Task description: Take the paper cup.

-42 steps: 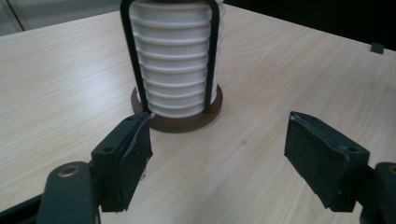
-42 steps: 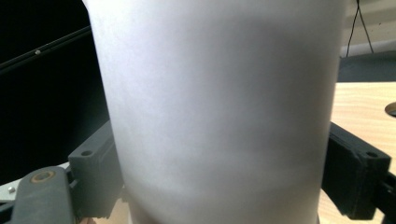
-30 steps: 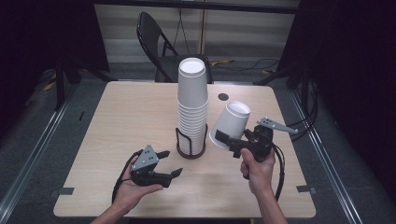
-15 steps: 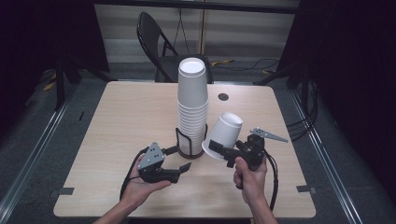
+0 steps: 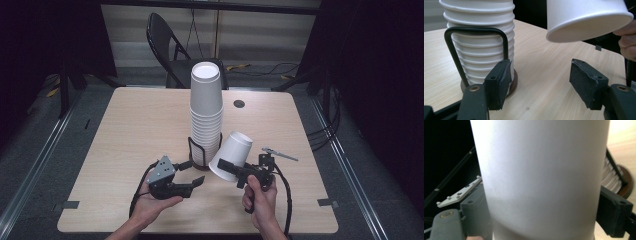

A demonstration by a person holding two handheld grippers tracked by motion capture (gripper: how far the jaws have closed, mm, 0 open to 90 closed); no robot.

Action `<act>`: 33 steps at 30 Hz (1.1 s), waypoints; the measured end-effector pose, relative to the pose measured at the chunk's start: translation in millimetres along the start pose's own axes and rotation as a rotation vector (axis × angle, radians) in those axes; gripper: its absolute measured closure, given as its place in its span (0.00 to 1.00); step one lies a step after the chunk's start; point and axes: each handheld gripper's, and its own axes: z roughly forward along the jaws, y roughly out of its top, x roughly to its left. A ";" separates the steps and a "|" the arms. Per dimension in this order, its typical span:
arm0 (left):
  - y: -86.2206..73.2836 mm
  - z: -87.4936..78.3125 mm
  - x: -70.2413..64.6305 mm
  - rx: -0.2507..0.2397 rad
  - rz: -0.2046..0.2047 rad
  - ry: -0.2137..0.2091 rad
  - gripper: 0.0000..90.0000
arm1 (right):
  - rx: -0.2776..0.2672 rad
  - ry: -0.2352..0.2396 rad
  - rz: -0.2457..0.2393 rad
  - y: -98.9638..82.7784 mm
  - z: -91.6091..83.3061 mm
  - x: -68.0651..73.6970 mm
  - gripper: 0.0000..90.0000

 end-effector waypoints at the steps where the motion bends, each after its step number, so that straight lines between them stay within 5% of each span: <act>1: 0.0 -0.4 0.0 0.001 -0.002 -0.001 0.38 | 0.004 0.007 0.024 -0.9 0.1 -0.7 0.15; 11: -3.9 3.2 -6.3 0.013 0.017 -0.007 0.42 | 0.013 0.026 0.106 -11.3 6.3 -5.8 0.15; 24: -9.4 5.6 -14.6 -0.030 0.063 0.022 0.57 | 0.053 0.046 0.221 -27.5 16.0 -11.7 0.15; 33: -10.8 6.5 -14.3 -0.036 0.046 0.029 0.66 | 0.082 0.069 0.295 -35.3 22.3 -9.9 0.15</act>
